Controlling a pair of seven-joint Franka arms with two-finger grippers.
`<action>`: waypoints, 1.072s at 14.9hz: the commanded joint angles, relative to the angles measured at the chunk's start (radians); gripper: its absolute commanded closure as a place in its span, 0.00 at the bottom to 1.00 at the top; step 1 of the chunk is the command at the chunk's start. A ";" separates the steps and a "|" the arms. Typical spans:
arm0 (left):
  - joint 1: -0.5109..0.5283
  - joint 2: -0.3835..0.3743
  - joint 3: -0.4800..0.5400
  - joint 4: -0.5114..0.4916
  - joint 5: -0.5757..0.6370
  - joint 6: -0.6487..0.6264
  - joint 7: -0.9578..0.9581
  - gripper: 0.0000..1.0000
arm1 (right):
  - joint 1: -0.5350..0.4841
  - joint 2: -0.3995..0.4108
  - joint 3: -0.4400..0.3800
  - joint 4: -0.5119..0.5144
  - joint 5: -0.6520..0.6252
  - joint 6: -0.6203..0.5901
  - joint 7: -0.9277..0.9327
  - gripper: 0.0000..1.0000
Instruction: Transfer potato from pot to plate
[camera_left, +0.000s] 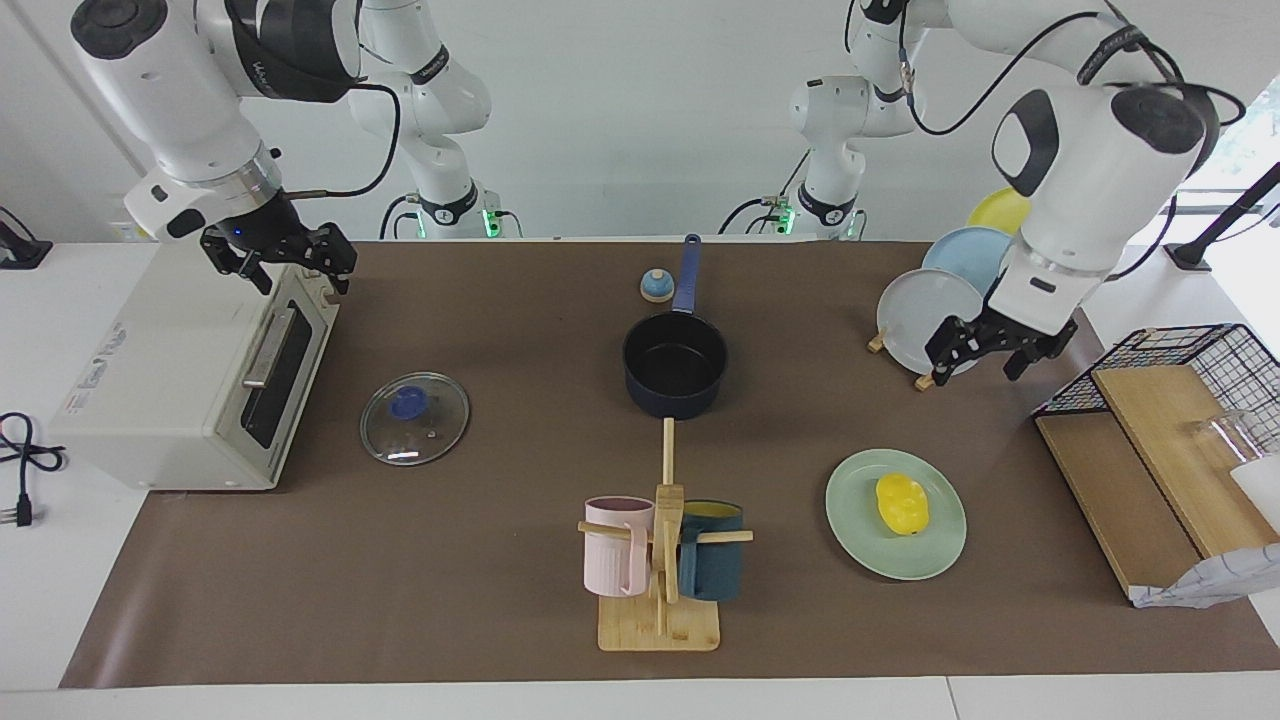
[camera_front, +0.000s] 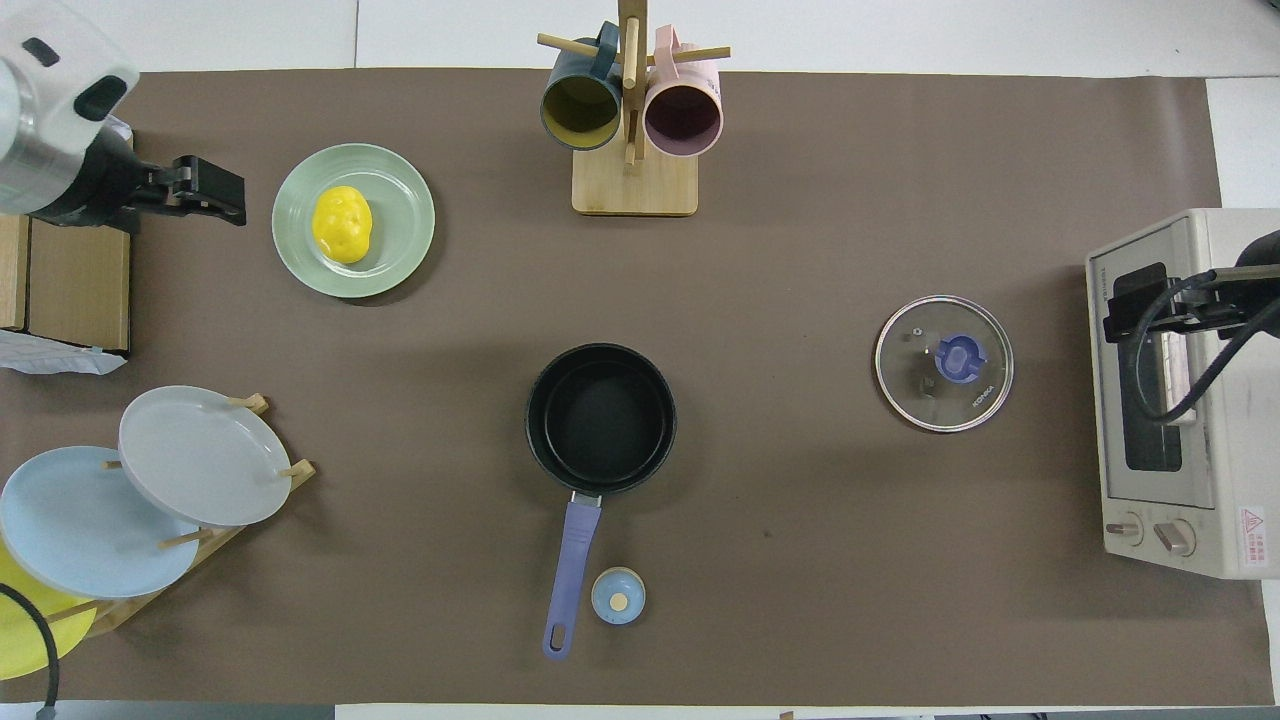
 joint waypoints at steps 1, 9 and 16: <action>0.019 -0.134 -0.003 -0.054 0.013 -0.111 0.002 0.00 | -0.005 -0.008 -0.001 -0.003 0.015 -0.011 0.017 0.00; 0.033 -0.289 -0.004 -0.288 0.012 -0.085 0.004 0.00 | -0.005 -0.008 -0.001 -0.003 0.015 -0.011 0.017 0.00; 0.024 -0.190 0.005 -0.061 -0.034 -0.210 0.001 0.00 | -0.005 -0.008 -0.001 -0.003 0.015 -0.012 0.017 0.00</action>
